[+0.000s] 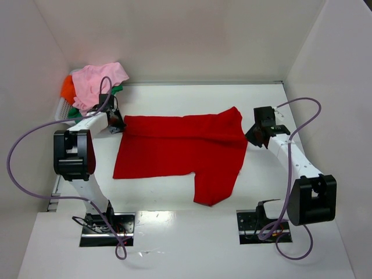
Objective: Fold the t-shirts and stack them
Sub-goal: Fold the flattened tshirt in 1/3 of the way
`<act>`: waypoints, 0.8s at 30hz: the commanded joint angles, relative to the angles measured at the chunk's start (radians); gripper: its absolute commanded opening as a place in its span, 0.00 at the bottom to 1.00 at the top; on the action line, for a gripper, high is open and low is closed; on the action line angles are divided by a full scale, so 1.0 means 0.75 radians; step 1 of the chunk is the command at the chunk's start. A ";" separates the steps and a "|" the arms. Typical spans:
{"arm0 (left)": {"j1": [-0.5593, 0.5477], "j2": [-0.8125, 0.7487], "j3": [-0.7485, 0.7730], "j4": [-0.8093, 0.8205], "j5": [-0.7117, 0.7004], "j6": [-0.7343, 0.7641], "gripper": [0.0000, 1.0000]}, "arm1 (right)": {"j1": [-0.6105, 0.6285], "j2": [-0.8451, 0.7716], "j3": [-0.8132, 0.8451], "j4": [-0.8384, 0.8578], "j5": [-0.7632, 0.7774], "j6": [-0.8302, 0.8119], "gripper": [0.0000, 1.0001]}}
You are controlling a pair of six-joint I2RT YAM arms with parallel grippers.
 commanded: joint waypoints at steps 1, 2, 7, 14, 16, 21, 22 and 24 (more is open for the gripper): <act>-0.024 -0.043 -0.006 -0.021 -0.026 -0.024 0.00 | -0.013 0.000 -0.020 0.046 -0.015 -0.023 0.01; -0.024 -0.043 -0.006 -0.021 -0.026 -0.024 0.00 | -0.013 0.000 -0.020 0.046 -0.015 -0.023 0.05; -0.024 -0.055 -0.006 -0.035 -0.038 -0.048 0.09 | -0.013 0.013 -0.020 0.046 -0.039 -0.037 0.38; -0.037 -0.121 0.088 -0.023 -0.026 -0.073 0.63 | -0.013 0.013 0.055 0.034 -0.051 -0.080 0.87; -0.049 -0.121 0.124 -0.009 0.015 -0.073 0.75 | -0.013 0.025 0.072 0.103 -0.051 -0.095 0.95; -0.061 -0.072 0.235 0.073 0.125 -0.073 0.84 | -0.013 0.186 0.208 0.217 -0.106 -0.131 1.00; -0.061 -0.060 0.249 0.086 0.138 -0.073 0.84 | -0.013 0.219 0.233 0.232 -0.121 -0.152 1.00; -0.061 -0.031 0.264 0.147 0.195 -0.073 0.84 | -0.013 0.311 0.288 0.303 -0.121 -0.180 1.00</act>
